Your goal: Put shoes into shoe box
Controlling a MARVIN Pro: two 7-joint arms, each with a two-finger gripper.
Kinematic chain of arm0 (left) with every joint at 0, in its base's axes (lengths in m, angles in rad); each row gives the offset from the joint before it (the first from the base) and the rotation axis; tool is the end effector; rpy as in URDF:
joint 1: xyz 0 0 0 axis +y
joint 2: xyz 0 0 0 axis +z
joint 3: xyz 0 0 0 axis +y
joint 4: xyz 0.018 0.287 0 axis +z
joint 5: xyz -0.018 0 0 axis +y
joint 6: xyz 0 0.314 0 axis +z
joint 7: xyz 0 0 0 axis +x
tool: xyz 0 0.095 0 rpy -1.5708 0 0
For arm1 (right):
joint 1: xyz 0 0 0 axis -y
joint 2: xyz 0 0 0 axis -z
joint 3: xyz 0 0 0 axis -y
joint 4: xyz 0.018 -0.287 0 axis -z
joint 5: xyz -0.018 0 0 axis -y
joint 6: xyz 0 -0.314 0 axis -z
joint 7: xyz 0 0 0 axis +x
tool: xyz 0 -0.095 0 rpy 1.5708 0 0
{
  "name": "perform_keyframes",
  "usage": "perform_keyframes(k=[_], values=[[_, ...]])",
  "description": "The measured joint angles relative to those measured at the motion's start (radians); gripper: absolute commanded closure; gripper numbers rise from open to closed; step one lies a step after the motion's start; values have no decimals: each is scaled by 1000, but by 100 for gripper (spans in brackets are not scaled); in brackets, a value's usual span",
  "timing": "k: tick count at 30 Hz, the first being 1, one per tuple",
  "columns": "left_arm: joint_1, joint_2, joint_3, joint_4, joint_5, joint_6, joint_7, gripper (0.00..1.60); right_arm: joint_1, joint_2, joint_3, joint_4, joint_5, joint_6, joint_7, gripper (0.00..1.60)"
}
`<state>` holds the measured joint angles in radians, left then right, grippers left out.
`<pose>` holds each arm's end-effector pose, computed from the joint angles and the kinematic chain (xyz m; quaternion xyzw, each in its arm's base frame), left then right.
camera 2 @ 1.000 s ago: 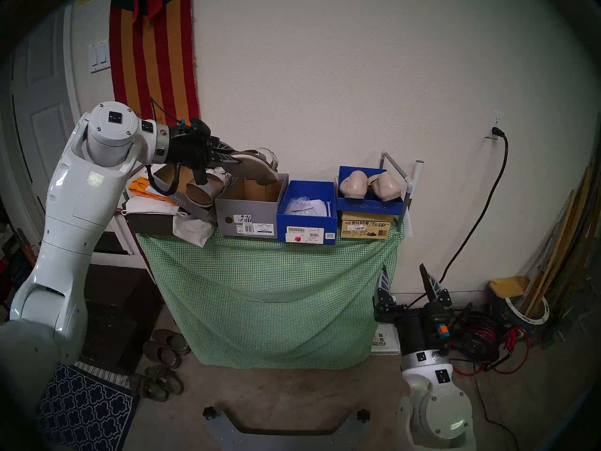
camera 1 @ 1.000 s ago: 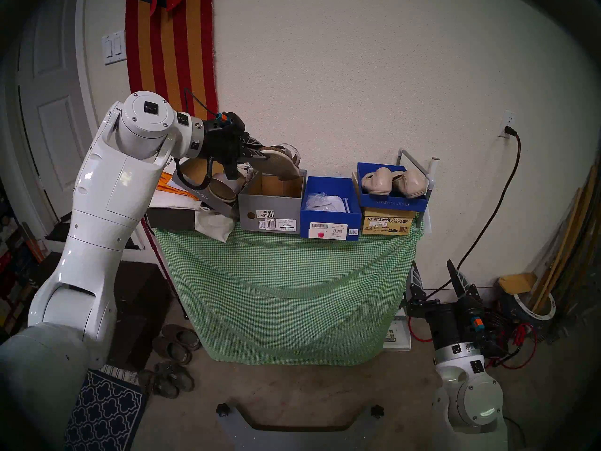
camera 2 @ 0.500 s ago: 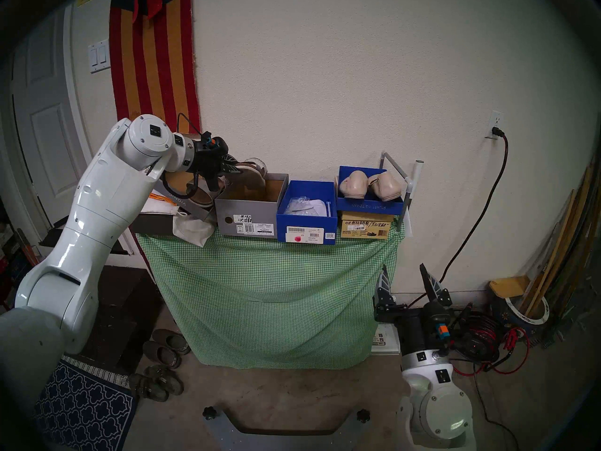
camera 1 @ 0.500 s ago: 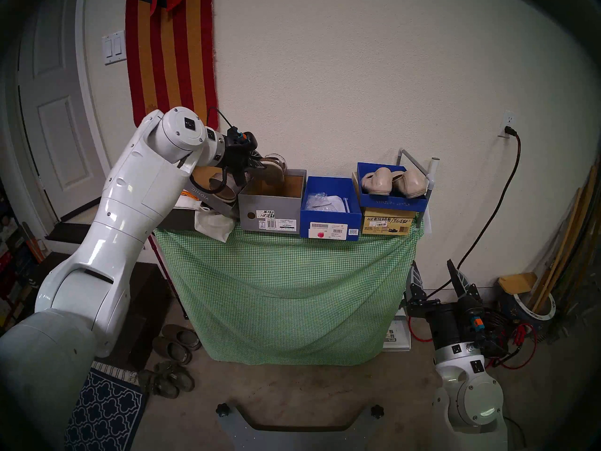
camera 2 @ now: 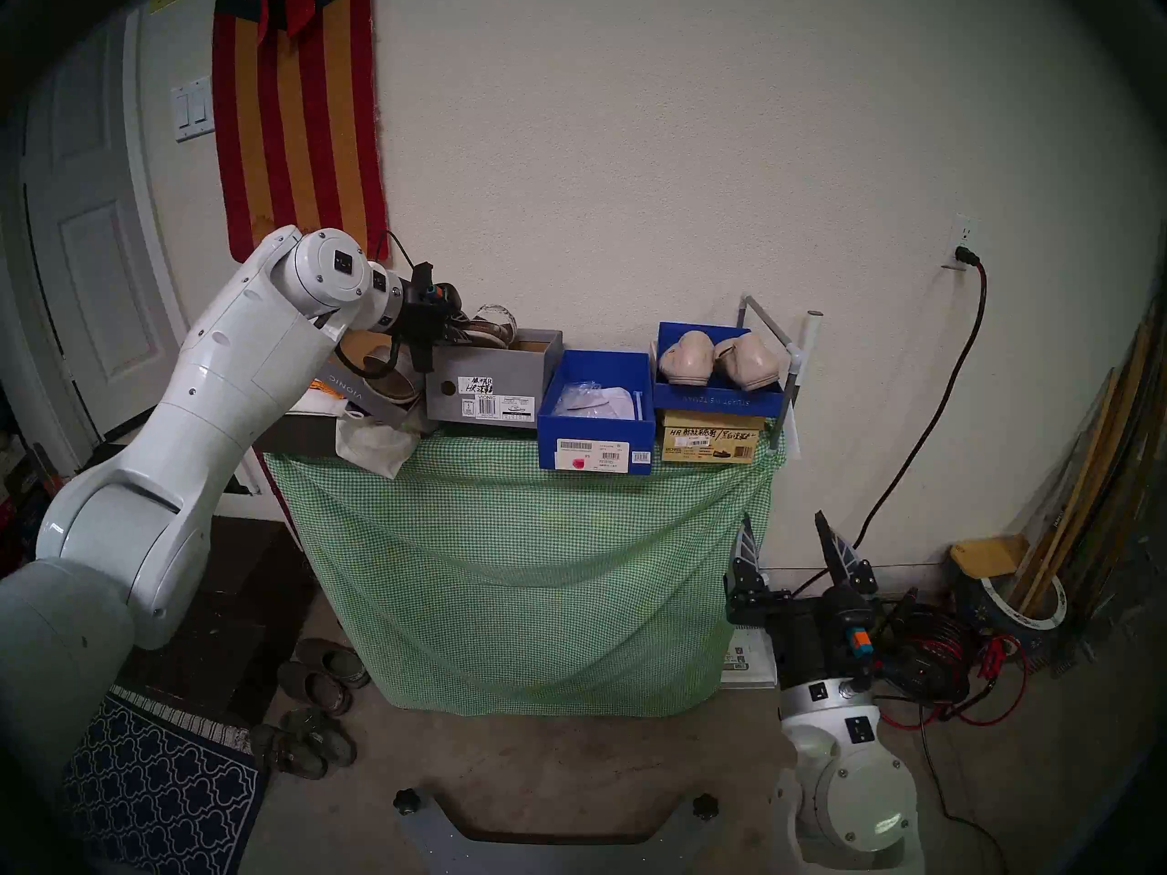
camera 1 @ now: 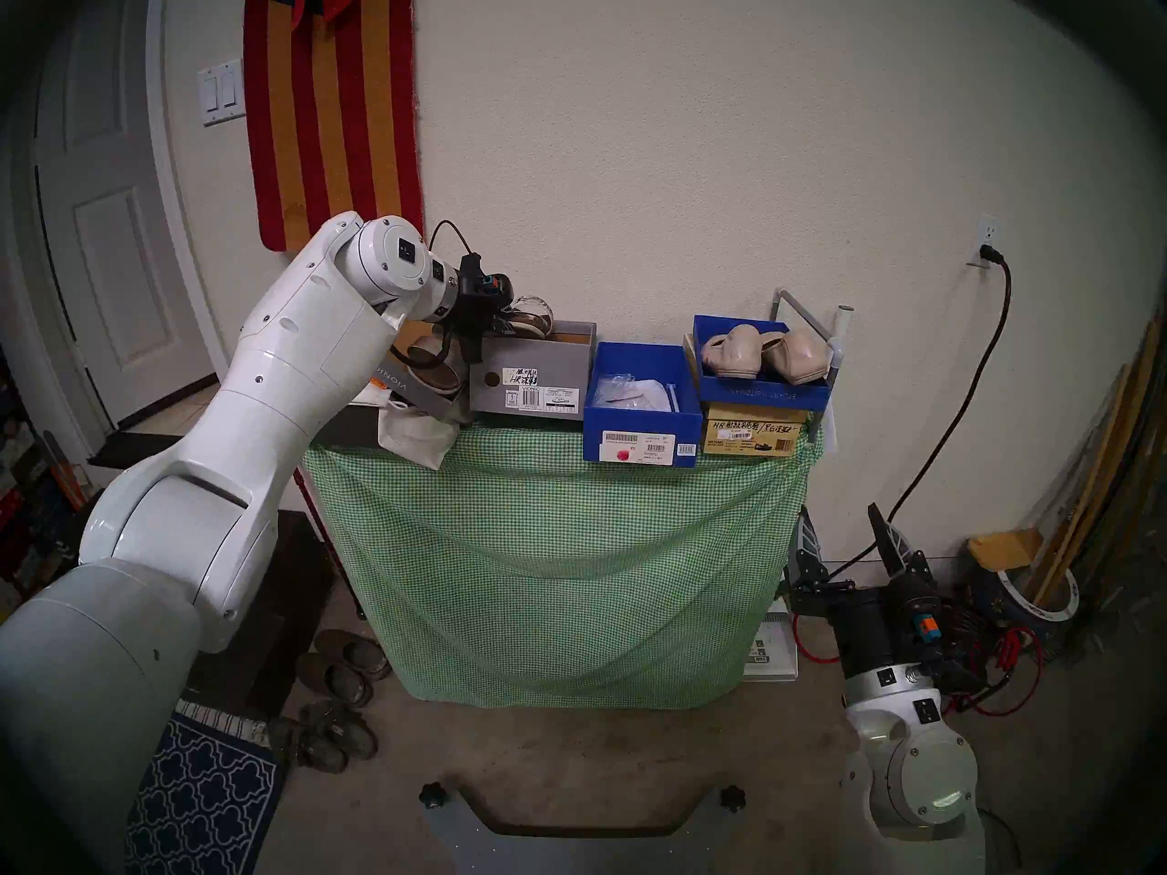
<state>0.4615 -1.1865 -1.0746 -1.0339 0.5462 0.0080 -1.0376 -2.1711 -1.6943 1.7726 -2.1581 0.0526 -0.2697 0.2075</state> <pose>0.6057 0.0082 -0.0454 -0.5652 0.6719 -0.4556 0.1466 0.2502 -0.0448 -0.2475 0.6140 -0.0063 0.7891 0.0178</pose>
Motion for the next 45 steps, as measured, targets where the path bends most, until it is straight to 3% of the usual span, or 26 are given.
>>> perform_keyframes(k=[6, 7, 12, 18, 26, 34, 45], values=[[-28, -11, 4, 36, -4, -26, -17, 160, 0, -1, 0, 0, -1, 0, 1, 0], [-33, -13, 4, 43, -6, -31, -20, 0, 0, -1, 0, 0, -1, 0, 1, 0], [-50, -16, 8, 63, -16, -49, -43, 0, 0, -2, 1, 0, -1, 0, 2, 0], [-80, -6, 34, 63, -35, -71, -154, 0, 1, -3, 1, 0, -1, 0, 3, 0], [-148, 4, -4, 93, -78, -102, -249, 0, 1, -4, 2, 0, -1, 0, 5, 0], [-231, 12, -60, 191, -100, -116, -255, 0, 1, -5, 3, 0, -1, 0, 7, 0], [-310, -9, -59, 314, -99, -168, -261, 0, 2, -8, 4, 0, -3, 0, 8, 0]])
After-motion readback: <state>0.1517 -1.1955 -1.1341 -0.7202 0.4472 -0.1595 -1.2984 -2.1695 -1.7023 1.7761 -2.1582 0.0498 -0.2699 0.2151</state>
